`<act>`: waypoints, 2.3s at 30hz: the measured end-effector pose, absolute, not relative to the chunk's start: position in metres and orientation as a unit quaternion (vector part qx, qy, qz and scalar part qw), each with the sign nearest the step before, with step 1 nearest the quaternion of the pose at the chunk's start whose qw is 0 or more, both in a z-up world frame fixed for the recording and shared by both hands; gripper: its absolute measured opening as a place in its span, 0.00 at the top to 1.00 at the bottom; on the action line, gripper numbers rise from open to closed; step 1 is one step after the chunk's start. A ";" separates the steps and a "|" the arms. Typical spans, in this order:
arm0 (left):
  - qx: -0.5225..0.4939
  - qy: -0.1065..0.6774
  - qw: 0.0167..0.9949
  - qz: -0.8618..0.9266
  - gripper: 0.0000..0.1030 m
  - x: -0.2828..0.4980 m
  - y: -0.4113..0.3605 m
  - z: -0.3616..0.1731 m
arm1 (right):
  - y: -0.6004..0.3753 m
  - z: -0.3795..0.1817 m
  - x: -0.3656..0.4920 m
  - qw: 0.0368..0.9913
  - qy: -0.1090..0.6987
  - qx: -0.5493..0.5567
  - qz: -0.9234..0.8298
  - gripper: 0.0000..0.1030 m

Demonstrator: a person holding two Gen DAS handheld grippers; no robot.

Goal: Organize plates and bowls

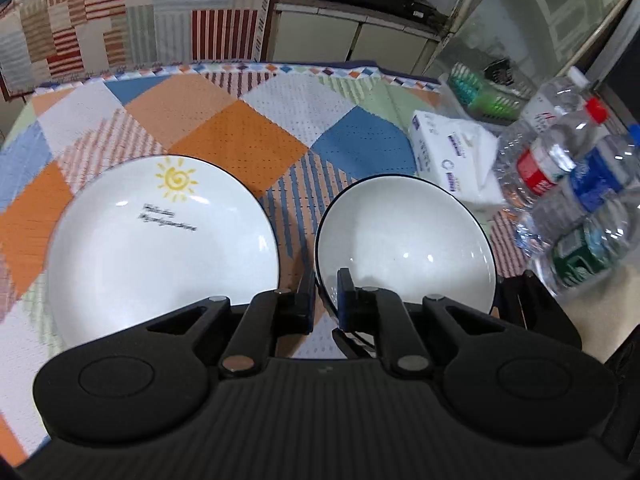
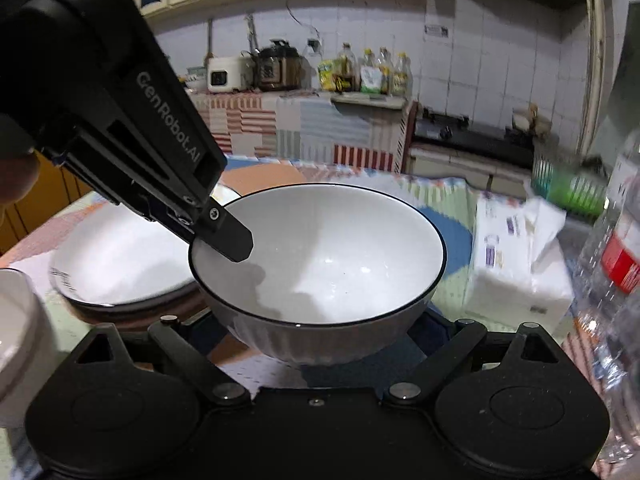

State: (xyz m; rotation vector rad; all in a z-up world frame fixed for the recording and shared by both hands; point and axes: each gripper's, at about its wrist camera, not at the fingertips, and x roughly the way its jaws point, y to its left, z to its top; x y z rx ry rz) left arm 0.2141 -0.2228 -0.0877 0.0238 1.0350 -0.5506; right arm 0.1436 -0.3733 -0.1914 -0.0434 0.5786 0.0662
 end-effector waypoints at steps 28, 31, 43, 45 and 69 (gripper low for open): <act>0.027 0.519 0.833 -0.189 0.90 0.124 -0.067 -0.029 | -0.251 -0.121 0.069 0.943 0.278 -0.030 0.178 0.06; 0.043 0.529 0.829 -0.177 0.90 0.124 -0.062 -0.038 | -0.243 -0.127 0.072 0.937 0.291 -0.020 0.193 0.06; 0.068 0.564 0.809 -0.148 0.90 0.124 -0.054 -0.073 | -0.223 -0.154 0.069 0.915 0.330 -0.036 0.230 0.06; 0.074 0.564 0.809 -0.146 0.90 0.124 -0.056 -0.076 | -0.222 -0.155 0.072 0.912 0.335 -0.040 0.233 0.06; 0.104 0.548 0.820 -0.128 0.86 0.121 -0.067 -0.101 | -0.215 -0.149 0.069 0.897 0.364 -0.099 0.231 0.07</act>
